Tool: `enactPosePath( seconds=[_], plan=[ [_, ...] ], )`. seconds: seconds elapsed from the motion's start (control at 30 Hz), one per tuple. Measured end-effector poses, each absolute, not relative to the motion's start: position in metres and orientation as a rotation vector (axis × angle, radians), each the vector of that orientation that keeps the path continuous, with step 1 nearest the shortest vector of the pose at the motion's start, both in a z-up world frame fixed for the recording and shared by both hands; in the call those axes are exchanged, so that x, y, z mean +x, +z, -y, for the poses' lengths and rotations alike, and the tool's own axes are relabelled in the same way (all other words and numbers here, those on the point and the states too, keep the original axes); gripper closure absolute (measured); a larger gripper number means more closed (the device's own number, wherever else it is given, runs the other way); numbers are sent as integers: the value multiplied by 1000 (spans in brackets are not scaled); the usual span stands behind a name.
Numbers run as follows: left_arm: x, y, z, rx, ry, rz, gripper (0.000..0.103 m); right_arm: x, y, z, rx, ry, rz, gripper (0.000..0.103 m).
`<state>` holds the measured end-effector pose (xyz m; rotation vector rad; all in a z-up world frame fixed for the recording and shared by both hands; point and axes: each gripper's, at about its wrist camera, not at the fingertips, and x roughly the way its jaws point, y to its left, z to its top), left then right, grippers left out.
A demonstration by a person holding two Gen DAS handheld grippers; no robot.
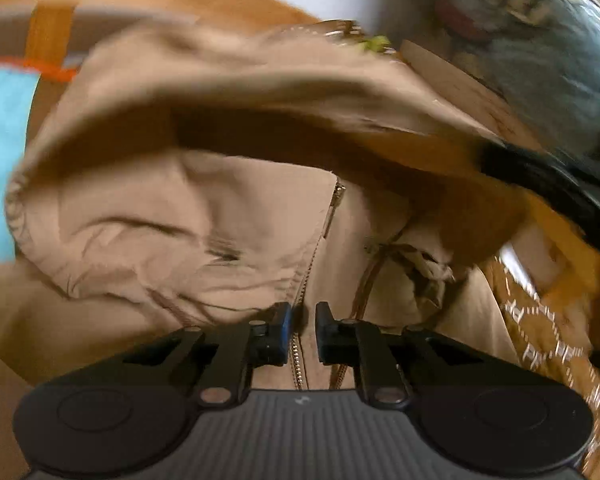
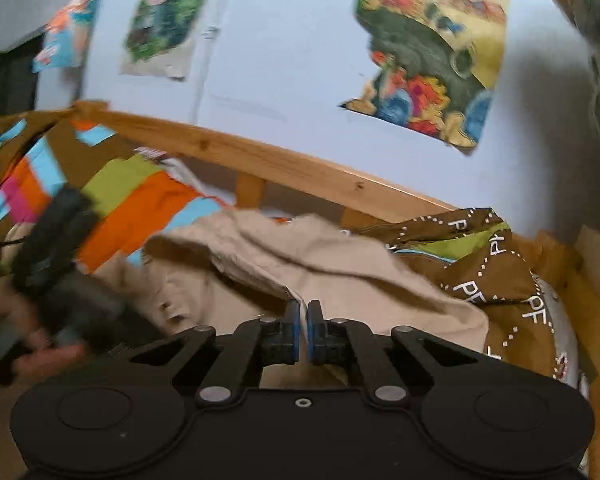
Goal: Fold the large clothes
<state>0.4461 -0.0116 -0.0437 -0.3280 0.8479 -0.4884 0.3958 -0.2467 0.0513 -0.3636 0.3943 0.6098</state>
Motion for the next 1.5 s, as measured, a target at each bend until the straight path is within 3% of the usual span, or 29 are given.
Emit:
enactPosePath(
  seconds=[0.1, 0.33, 0.4, 0.47, 0.57, 0.63, 0.73, 0.8, 0.87, 1.0, 1.03, 1.1, 1.13, 1.17, 1.2, 1.5],
  plan=[
    [449, -58, 4, -392, -479, -859, 99, 384, 31, 246, -391, 621, -471, 101],
    [416, -54, -4, -380, -530, -858, 96, 414, -46, 231, -434, 530, -590, 100],
    [400, -47, -9, -380, -550, -820, 96, 416, -48, 232, -398, 529, -599, 92],
    [391, -34, -12, -374, -579, -777, 95, 414, -39, 234, -379, 567, -603, 63],
    [396, -18, -16, -414, -589, -712, 95, 395, -11, 241, -363, 641, -557, 44],
    [406, -13, -19, -453, -588, -677, 95, 388, 11, 248, -376, 640, -502, 40],
    [424, -10, -13, -463, -582, -647, 95, 389, 40, 255, -425, 593, -429, 24],
    [433, -12, -7, -459, -596, -670, 95, 403, 49, 256, -487, 565, -413, 23],
    [443, -22, 1, -447, -603, -705, 95, 434, 54, 254, -517, 573, -474, 12],
    [450, -38, 10, -406, -578, -769, 95, 476, 51, 232, -594, 605, -526, 8],
    [452, -42, 12, -395, -559, -784, 96, 482, 49, 225, -625, 587, -527, 9],
    [456, -48, 12, -405, -548, -804, 96, 488, 47, 217, -644, 594, -525, 25],
    [457, -50, 12, -408, -544, -806, 96, 491, 48, 214, -640, 591, -542, 50],
    [457, -50, 13, -403, -541, -806, 96, 492, 49, 212, -626, 586, -560, 85],
    [458, -51, 14, -392, -538, -805, 96, 491, 51, 213, -600, 590, -574, 93],
    [445, -52, 27, -335, -501, -778, 97, 398, 83, 225, -522, 651, -384, 103]
  ],
)
